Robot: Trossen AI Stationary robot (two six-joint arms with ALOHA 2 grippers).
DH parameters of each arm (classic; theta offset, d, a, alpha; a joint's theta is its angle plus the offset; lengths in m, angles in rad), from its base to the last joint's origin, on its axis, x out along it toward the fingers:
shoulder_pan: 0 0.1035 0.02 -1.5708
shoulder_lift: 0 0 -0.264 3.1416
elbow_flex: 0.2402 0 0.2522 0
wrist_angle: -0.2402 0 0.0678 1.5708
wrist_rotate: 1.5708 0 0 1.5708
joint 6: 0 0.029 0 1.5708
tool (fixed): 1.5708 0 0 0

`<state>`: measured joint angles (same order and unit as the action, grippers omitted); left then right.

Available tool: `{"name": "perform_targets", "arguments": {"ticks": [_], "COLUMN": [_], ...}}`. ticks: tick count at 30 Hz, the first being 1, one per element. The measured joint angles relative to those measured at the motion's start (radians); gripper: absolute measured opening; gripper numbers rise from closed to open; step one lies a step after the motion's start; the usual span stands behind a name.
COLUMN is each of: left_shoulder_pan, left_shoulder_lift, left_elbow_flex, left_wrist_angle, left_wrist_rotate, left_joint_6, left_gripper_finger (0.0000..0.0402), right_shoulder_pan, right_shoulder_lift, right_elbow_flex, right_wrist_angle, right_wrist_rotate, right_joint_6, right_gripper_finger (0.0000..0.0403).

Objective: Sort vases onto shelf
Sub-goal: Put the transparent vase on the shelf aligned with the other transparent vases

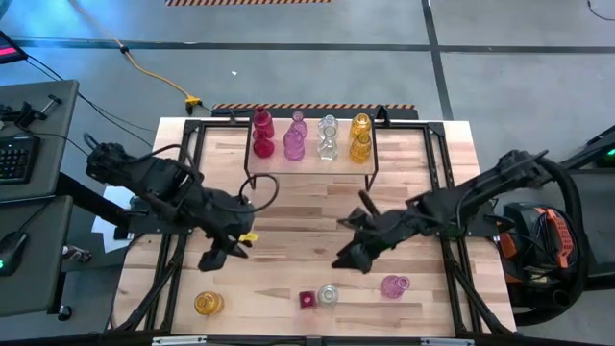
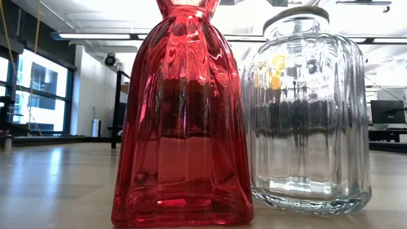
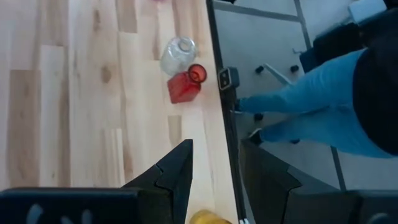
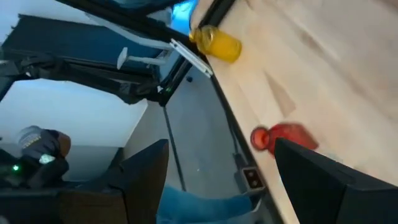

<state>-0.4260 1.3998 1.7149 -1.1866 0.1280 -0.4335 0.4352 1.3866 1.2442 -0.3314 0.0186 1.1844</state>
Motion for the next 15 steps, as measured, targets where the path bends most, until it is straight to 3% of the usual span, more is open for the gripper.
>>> {"name": "perform_targets", "arguments": {"ticks": [12,15], "left_shoulder_pan": [-0.089,-0.106], "left_shoulder_lift": [0.0,0.0], "left_elbow_flex": [0.0,0.0], "left_wrist_angle": [0.0,0.0], "left_wrist_rotate": [-0.01,-0.011], "left_joint_6": [-0.007,-0.01], "left_gripper_finger": [0.012,0.012], "right_shoulder_pan": [0.124,0.136], "right_shoulder_lift": [0.135,0.181], "right_elbow_flex": [0.003,0.047], "right_wrist_angle": [0.005,-0.003], "right_wrist_rotate": [0.074,0.071], "right_joint_6": [0.295,0.307], "right_gripper_finger": [0.0273,0.0273]}}
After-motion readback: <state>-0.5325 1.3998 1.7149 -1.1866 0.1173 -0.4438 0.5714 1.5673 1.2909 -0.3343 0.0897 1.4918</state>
